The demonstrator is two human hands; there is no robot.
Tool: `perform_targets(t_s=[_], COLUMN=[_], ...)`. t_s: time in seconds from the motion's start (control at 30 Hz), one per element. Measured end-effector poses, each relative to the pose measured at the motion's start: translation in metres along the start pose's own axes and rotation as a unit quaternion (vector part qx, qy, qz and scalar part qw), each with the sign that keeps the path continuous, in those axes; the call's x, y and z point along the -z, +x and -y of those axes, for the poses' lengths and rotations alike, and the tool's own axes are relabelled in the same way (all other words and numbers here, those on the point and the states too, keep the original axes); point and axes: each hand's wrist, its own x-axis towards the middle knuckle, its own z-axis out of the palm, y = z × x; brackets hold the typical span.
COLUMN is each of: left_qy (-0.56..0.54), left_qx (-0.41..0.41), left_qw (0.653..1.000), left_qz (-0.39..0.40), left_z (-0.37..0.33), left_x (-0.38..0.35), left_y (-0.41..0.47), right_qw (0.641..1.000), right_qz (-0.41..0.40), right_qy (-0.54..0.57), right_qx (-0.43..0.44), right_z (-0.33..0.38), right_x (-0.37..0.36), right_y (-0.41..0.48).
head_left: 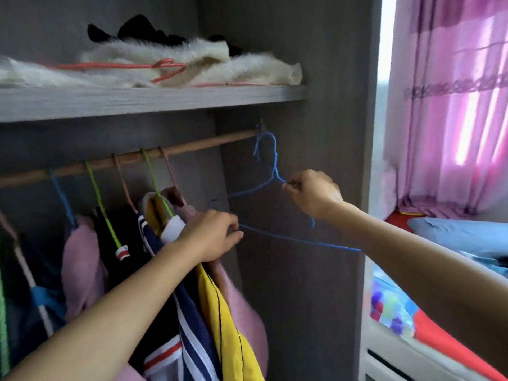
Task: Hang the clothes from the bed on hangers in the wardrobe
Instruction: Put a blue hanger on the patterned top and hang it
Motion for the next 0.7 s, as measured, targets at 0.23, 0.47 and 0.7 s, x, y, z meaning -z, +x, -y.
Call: perform_targets(t_s=[0.23, 0.47, 0.7], left_qy=[-0.026, -0.046, -0.098], left_qx=[-0.064, -0.183, -0.242], left_qw=[0.992, 0.971, 0.933], left_qz=[0.108, 0.150, 0.249], left_z=[-0.108, -0.286, -0.483], left_x=[-0.042, -0.097, -0.182], left_y=[0.007, 0.029, 0.038], right_qw=[0.998, 0.985, 0.952], right_qz=[-0.002, -0.031, -0.007], right_qy=[-0.061, -0.161, -0.250], right_qx=[0.018, -0.049, -0.177], right_z=[-0.091, -0.247, -0.442], right_x=[0.077, 0.165, 0.258], right_y=[-0.081, -0.152, -0.256])
